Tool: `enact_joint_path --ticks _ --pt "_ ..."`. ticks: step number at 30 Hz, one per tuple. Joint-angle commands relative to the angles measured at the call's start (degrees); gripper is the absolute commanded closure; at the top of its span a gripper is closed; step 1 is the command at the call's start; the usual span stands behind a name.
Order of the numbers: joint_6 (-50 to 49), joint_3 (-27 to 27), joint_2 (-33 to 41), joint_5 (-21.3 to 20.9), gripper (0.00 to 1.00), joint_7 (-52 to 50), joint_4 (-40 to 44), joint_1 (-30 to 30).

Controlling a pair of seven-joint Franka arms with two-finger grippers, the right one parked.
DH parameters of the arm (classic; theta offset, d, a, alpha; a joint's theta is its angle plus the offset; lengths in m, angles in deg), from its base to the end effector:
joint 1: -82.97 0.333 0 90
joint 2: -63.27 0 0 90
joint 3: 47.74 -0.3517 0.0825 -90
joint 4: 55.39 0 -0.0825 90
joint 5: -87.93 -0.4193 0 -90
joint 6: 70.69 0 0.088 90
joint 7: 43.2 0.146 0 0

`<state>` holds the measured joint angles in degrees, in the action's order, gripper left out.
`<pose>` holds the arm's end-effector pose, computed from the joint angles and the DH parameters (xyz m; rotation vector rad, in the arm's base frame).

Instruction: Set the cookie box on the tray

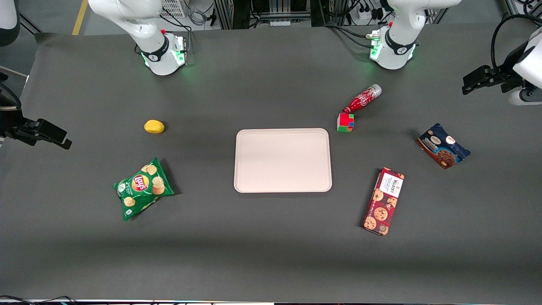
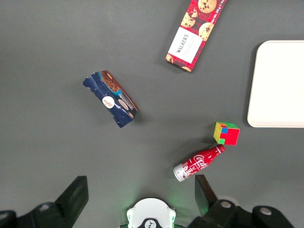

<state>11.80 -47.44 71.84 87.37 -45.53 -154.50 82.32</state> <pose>0.5159 -0.0072 0.6147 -3.1191 -0.0387 0.2189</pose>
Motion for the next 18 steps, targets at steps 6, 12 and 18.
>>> enact_joint_path --ticks 6,12,18 --pt "-0.49 0.05 0.04 -0.49 0.0 0.22 0.15 0.65" --pt "-0.84 -0.21 0.04 -0.49 0.0 0.22 0.15 0.83" --pt "-0.84 -1.18 -0.04 -0.49 0.0 0.13 -0.11 0.92"
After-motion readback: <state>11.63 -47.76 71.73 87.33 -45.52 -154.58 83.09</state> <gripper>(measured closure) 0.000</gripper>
